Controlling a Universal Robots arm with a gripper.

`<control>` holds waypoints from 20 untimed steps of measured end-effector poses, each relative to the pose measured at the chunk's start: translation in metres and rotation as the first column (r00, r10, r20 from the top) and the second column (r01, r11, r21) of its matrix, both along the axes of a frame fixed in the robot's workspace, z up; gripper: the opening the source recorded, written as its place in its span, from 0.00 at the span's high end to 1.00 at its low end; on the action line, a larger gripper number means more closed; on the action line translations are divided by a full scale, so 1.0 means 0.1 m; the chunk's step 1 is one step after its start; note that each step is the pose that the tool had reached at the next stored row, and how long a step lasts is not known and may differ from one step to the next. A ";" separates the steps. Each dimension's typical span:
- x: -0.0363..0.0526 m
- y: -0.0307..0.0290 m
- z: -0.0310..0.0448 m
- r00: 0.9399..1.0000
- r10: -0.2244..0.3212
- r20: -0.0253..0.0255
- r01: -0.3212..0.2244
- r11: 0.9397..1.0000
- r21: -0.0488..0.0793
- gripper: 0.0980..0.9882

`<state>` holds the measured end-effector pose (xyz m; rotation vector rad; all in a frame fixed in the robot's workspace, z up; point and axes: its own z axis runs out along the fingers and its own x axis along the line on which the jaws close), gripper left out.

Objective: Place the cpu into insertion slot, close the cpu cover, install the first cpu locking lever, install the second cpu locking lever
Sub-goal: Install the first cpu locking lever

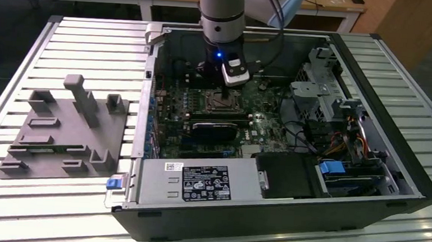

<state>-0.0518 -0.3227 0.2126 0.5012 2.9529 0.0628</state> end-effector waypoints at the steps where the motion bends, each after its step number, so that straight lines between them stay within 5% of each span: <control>1: 0.011 -0.013 -0.001 1.000 0.000 -0.002 0.000 1.000 -0.001 1.00; 7: 0.023 -0.024 0.011 1.000 0.000 -0.006 0.000 1.000 -0.008 1.00; 14: 0.023 -0.023 0.182 1.000 0.000 -0.006 0.000 1.000 -0.009 1.00; 20: 0.024 -0.023 0.193 1.000 0.000 -0.006 0.000 1.000 -0.009 1.00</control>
